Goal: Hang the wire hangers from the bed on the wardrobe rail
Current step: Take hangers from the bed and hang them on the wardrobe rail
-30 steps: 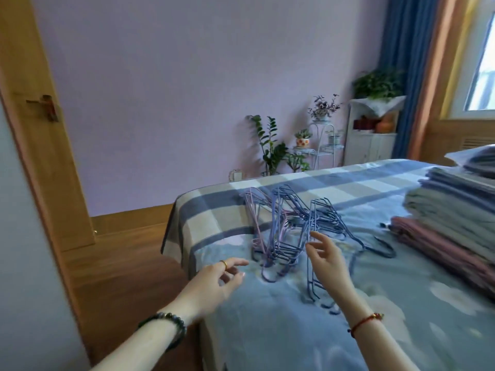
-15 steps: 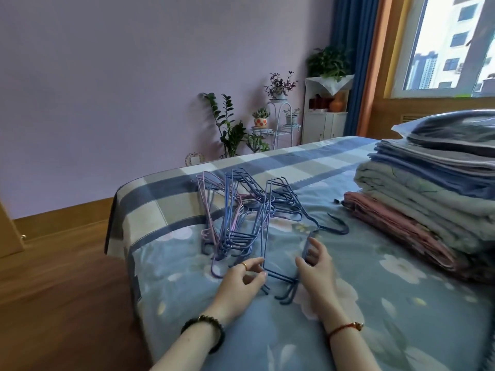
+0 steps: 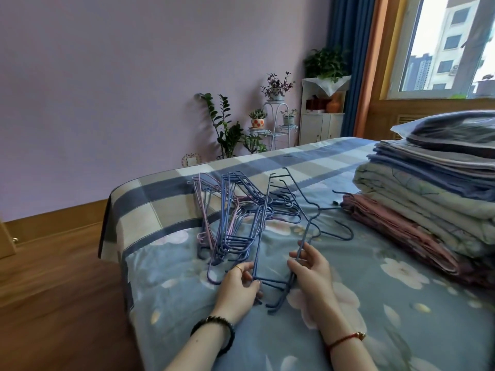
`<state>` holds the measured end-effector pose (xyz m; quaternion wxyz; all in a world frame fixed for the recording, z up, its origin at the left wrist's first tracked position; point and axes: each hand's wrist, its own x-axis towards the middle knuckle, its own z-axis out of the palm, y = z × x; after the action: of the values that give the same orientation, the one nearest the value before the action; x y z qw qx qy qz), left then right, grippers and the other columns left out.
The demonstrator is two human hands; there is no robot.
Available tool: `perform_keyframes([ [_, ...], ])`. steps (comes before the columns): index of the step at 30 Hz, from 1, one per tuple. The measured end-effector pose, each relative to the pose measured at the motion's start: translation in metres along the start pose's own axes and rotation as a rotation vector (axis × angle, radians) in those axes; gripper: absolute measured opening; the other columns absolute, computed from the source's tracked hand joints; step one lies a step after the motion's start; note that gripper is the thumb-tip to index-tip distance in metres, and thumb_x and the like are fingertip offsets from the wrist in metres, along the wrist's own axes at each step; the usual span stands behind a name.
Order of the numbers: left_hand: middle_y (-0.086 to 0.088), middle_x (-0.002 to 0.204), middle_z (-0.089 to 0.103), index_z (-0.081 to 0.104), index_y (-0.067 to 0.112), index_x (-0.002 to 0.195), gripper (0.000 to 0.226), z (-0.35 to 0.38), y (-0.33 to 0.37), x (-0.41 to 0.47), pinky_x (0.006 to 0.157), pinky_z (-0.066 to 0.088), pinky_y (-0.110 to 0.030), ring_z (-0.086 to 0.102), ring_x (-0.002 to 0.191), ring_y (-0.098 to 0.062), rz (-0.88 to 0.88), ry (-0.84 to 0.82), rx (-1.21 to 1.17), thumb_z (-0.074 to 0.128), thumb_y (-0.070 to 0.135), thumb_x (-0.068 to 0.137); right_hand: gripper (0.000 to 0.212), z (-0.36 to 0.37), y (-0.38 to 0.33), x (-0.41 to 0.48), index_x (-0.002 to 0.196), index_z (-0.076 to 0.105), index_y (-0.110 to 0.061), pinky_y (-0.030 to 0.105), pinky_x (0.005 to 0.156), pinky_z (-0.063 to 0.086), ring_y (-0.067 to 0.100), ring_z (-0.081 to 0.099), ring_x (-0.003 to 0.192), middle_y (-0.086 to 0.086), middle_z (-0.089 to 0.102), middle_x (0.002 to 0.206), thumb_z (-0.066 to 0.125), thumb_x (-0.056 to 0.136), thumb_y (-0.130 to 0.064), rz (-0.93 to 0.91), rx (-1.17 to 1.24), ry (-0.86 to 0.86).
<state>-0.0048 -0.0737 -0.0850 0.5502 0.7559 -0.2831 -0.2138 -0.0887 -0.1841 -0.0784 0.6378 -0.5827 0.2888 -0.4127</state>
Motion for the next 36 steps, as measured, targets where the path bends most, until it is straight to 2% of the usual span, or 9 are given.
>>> perform_keyframes([
  [2,0.002,0.074,0.038,0.048,0.008,0.117,0.033,-0.002,0.001,0.001,0.044,0.044,-0.011,0.051,0.058,-0.009,-0.013,-0.012,-0.056,0.054,-0.003,0.087,0.043,0.002,-0.005,-0.004,0.121,0.050,-0.007,0.010,0.056,0.049,0.011,0.055,0.069,0.004,0.059,0.083,0.055,0.082,0.012,-0.026,0.030,-0.034],
  [7,0.006,0.069,0.047,0.055,0.025,0.086,0.027,-0.015,0.010,-0.010,0.055,0.041,-0.003,0.048,0.057,0.002,0.093,0.006,-0.064,0.058,-0.002,0.085,0.040,0.009,-0.024,-0.017,0.111,0.053,-0.016,0.021,0.047,0.053,0.010,0.064,0.053,0.008,0.063,0.091,0.048,0.085,0.014,-0.114,0.101,-0.122],
  [10,0.009,0.074,0.057,0.060,0.028,0.088,0.033,-0.036,0.021,-0.025,0.064,0.045,-0.006,0.054,0.059,0.007,0.130,-0.026,-0.091,0.059,-0.004,0.084,0.040,0.019,-0.035,-0.025,0.105,0.056,-0.022,0.024,0.048,0.054,0.013,0.067,0.054,0.006,0.067,0.092,0.049,0.085,0.012,-0.172,0.115,-0.184],
  [12,0.006,0.088,0.060,0.059,0.032,0.090,0.037,-0.057,0.027,-0.034,0.072,0.051,-0.016,0.055,0.072,-0.006,0.143,-0.082,-0.096,0.059,-0.005,0.084,0.038,0.031,-0.043,-0.033,0.110,0.054,-0.018,0.026,0.049,0.056,0.014,0.068,0.056,0.004,0.069,0.090,0.049,0.085,0.012,-0.187,0.126,-0.234],
  [18,0.005,0.087,0.060,0.057,0.019,0.106,0.030,-0.134,0.051,-0.075,0.072,0.056,-0.023,0.061,0.070,-0.006,0.158,-0.053,-0.142,0.057,-0.002,0.085,0.039,0.081,-0.075,-0.065,0.104,0.053,-0.024,0.026,0.051,0.056,0.017,0.068,0.057,0.006,0.069,0.087,0.050,0.085,0.010,-0.228,0.167,-0.439],
  [21,0.003,0.086,0.063,0.058,0.018,0.107,0.020,-0.176,0.062,-0.096,0.079,0.055,-0.032,0.063,0.073,-0.009,0.167,0.055,-0.172,0.052,0.008,0.091,0.039,0.115,-0.097,-0.082,0.109,0.053,-0.024,0.025,0.050,0.056,0.018,0.069,0.059,0.009,0.068,0.090,0.049,0.086,0.009,-0.246,0.193,-0.560],
  [26,0.000,0.082,0.064,0.060,0.018,0.101,0.019,-0.248,0.083,-0.139,0.062,0.056,-0.018,0.066,0.065,-0.005,0.263,0.283,-0.220,0.044,0.011,0.094,0.039,0.182,-0.138,-0.120,0.116,0.051,-0.020,0.032,0.054,0.058,0.018,0.069,0.060,0.003,0.068,0.087,0.050,0.087,0.006,-0.348,0.203,-0.752],
  [31,0.007,0.067,0.068,0.061,0.017,0.102,0.017,-0.324,0.102,-0.192,0.055,0.057,-0.025,0.067,0.061,-0.009,0.353,0.535,-0.270,0.049,0.010,0.092,0.037,0.247,-0.177,-0.175,0.119,0.051,-0.020,0.029,0.054,0.058,0.015,0.070,0.063,0.002,0.069,0.093,0.053,0.087,0.000,-0.442,0.230,-0.932],
  [36,0.000,0.078,0.066,0.060,0.020,0.093,0.017,-0.385,0.113,-0.258,0.056,0.059,-0.029,0.068,0.061,-0.012,0.364,0.754,-0.267,0.048,0.008,0.093,0.030,0.304,-0.211,-0.239,0.116,0.055,-0.013,0.030,0.057,0.059,0.017,0.070,0.065,0.001,0.071,0.092,0.054,0.088,-0.002,-0.463,0.302,-1.090],
])
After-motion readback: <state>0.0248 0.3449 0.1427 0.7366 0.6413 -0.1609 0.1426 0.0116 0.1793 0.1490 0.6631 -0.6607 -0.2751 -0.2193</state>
